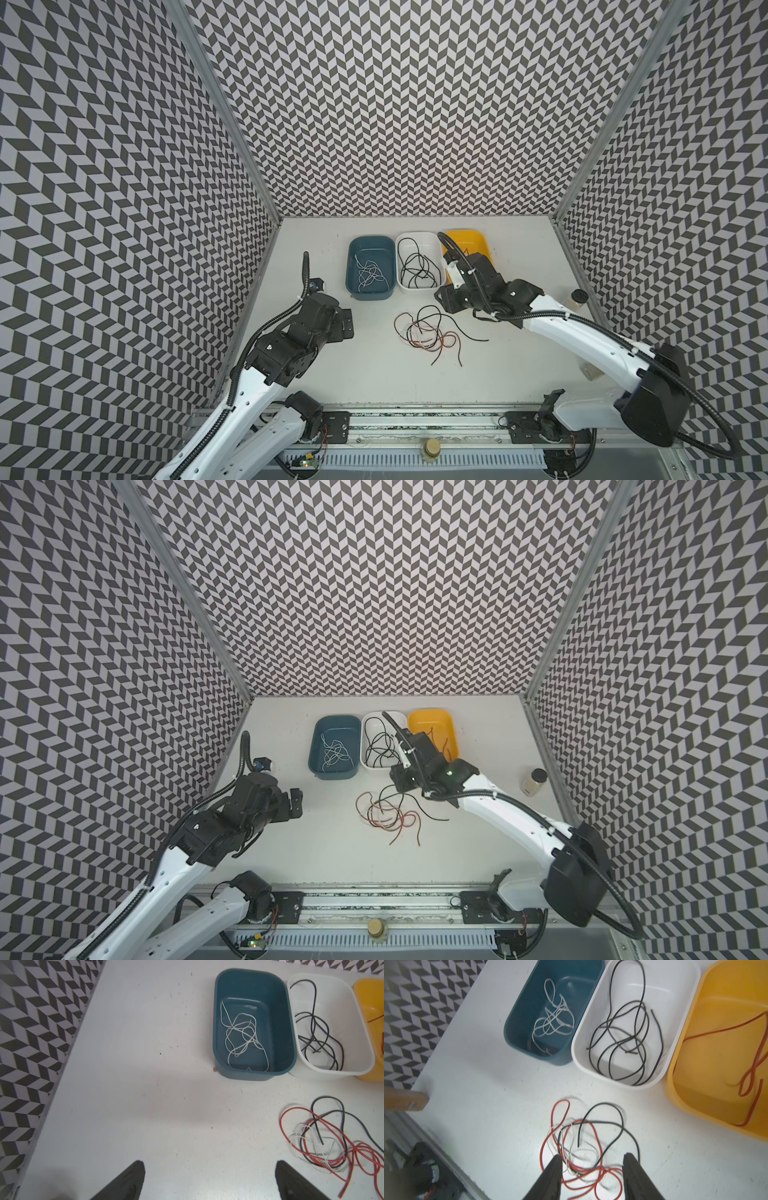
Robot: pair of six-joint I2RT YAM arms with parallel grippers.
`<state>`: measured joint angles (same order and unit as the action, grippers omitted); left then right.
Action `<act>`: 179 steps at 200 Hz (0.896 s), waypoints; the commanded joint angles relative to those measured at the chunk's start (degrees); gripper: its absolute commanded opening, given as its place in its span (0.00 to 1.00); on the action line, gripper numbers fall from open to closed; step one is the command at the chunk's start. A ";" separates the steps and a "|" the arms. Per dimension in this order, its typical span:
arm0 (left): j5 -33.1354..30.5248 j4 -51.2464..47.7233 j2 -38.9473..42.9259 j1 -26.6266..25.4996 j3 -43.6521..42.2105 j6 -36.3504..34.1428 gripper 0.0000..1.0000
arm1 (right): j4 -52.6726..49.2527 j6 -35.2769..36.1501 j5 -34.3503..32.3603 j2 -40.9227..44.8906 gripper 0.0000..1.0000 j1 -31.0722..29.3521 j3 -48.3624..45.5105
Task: Untangle the cables
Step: 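Raise the right gripper and move it over the wire pile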
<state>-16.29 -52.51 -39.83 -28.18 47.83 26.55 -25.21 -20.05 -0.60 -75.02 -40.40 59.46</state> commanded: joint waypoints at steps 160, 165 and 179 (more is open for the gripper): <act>-6.91 -1.89 5.36 -1.99 -2.66 3.44 1.00 | 17.48 7.81 -10.77 -1.67 0.51 -13.43 -15.49; -6.82 -1.89 5.29 -2.00 -2.65 3.36 1.00 | 17.55 7.98 -11.06 -2.34 0.51 -13.45 -15.24; -6.52 -1.81 4.86 -1.59 -2.63 3.42 1.00 | 17.89 8.52 -11.57 -4.32 0.51 -13.64 -14.55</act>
<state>-21.58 -54.04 -34.48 -30.09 45.25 29.04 -10.28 -13.43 -8.88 -76.66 -53.49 42.72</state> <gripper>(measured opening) 0.997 0.510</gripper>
